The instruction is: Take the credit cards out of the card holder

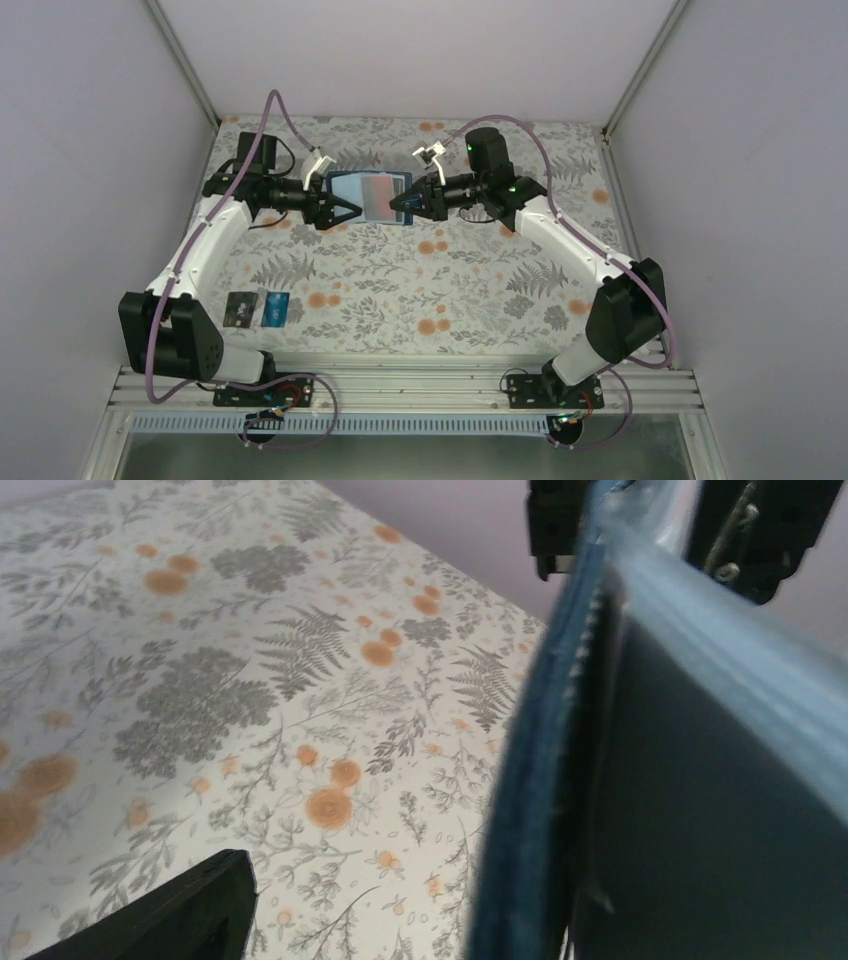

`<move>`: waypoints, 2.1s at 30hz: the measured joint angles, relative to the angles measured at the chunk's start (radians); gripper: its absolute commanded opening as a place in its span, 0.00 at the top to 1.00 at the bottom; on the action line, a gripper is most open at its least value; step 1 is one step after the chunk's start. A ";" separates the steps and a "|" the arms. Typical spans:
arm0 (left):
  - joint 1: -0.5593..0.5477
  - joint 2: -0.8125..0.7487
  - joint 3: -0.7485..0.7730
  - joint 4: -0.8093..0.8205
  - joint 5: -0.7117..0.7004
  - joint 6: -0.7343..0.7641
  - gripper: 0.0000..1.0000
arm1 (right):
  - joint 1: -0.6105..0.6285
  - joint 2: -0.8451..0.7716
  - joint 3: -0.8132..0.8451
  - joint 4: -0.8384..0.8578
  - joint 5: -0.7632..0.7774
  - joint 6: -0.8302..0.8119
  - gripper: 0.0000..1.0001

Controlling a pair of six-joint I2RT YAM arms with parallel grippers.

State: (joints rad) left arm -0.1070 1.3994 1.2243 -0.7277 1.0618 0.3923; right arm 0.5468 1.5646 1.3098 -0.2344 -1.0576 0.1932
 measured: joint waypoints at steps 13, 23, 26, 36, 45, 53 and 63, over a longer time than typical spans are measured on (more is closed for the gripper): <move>-0.014 -0.028 -0.006 -0.029 0.103 0.041 0.98 | 0.010 -0.003 -0.002 0.033 0.057 0.024 0.89; -0.013 -0.022 -0.006 -0.029 0.100 0.038 0.98 | 0.039 -0.005 -0.012 0.064 0.153 0.066 0.86; -0.017 -0.022 -0.011 -0.030 0.103 0.038 0.98 | 0.055 0.005 -0.007 0.084 0.174 0.069 0.88; -0.028 -0.016 -0.020 -0.026 0.101 0.035 0.34 | 0.075 0.031 0.003 0.100 0.203 0.076 0.96; -0.076 -0.016 -0.034 0.019 0.065 -0.010 0.43 | 0.114 0.041 0.005 0.111 0.209 0.071 0.96; -0.072 -0.021 -0.041 0.021 0.010 -0.025 0.98 | 0.097 0.040 0.005 0.106 0.224 0.054 0.93; -0.086 -0.021 -0.039 0.029 0.034 -0.007 0.98 | 0.089 0.005 -0.002 0.070 0.244 0.023 0.80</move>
State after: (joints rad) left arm -0.1928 1.3781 1.1858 -0.6991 1.0954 0.3851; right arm 0.6361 1.5700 1.3079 -0.1646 -0.8139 0.2161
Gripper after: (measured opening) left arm 0.082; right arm 0.222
